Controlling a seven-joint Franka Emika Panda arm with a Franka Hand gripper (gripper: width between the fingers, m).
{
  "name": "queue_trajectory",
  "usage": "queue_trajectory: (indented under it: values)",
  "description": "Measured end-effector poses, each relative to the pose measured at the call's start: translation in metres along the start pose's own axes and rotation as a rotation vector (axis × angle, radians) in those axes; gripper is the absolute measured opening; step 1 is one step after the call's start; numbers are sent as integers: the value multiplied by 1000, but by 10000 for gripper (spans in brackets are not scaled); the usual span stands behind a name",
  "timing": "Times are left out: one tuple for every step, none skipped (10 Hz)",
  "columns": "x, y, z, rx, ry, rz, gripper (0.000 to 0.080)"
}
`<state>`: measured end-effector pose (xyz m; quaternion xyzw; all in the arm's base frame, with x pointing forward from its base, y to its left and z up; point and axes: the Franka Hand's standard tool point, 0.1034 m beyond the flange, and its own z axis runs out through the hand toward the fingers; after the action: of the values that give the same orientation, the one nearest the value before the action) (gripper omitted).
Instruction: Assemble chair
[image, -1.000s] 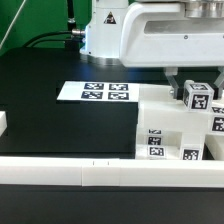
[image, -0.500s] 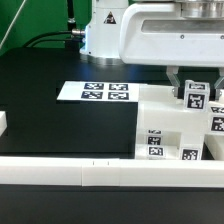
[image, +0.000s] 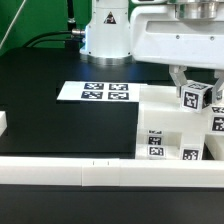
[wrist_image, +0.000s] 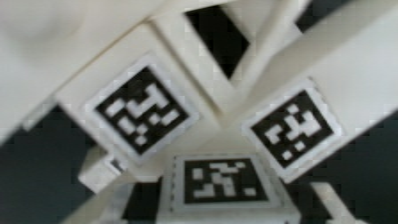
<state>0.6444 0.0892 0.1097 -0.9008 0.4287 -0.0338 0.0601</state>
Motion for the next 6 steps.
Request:
queue_trajectory:
  values:
    - [0,-1,0,7,4,84,281]
    - [0,-1,0,7,6,209,281]
    - [0,-1,0,9,4,239,281]
    - [-1,-2,0,18,-10,361,281]
    - [-1,-2,0,18,-11,387,281]
    - [-1,-2,0,18,-11,370,282]
